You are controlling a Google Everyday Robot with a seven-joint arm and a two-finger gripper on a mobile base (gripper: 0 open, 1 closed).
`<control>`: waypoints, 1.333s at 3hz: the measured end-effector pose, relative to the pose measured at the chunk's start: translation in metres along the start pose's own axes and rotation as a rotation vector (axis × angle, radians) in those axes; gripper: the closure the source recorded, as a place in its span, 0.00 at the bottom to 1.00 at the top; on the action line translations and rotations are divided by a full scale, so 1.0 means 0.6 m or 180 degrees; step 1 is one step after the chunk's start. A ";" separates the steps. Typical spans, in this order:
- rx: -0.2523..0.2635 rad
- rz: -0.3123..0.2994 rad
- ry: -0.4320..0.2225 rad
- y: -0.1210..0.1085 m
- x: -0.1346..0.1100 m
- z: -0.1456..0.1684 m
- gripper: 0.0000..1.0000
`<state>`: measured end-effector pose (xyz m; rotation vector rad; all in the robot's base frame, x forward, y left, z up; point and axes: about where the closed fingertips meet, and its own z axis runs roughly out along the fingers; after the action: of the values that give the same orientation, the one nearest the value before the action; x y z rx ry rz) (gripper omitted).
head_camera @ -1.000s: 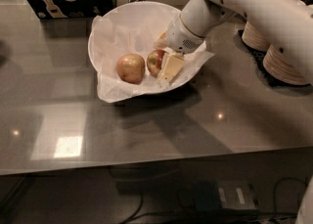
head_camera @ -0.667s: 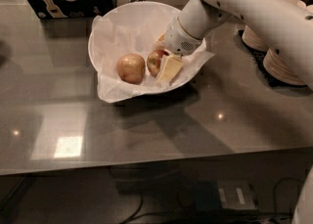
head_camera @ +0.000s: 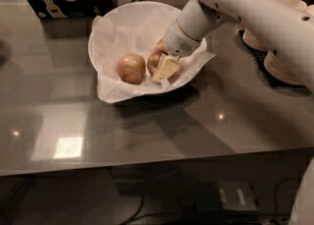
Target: Pick apple from white bowl
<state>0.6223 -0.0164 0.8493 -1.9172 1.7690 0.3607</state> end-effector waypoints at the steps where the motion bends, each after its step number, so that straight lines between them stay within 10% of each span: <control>1: 0.0000 0.0000 0.0000 0.000 0.000 0.000 0.90; 4: 0.0310 -0.0032 -0.0330 0.011 -0.042 -0.108 1.00</control>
Offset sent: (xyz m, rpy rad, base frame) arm -0.0030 -0.0080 0.0093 0.0310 -0.0074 -0.0230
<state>0.6036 -0.0292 0.9155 -1.8062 1.6785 0.3572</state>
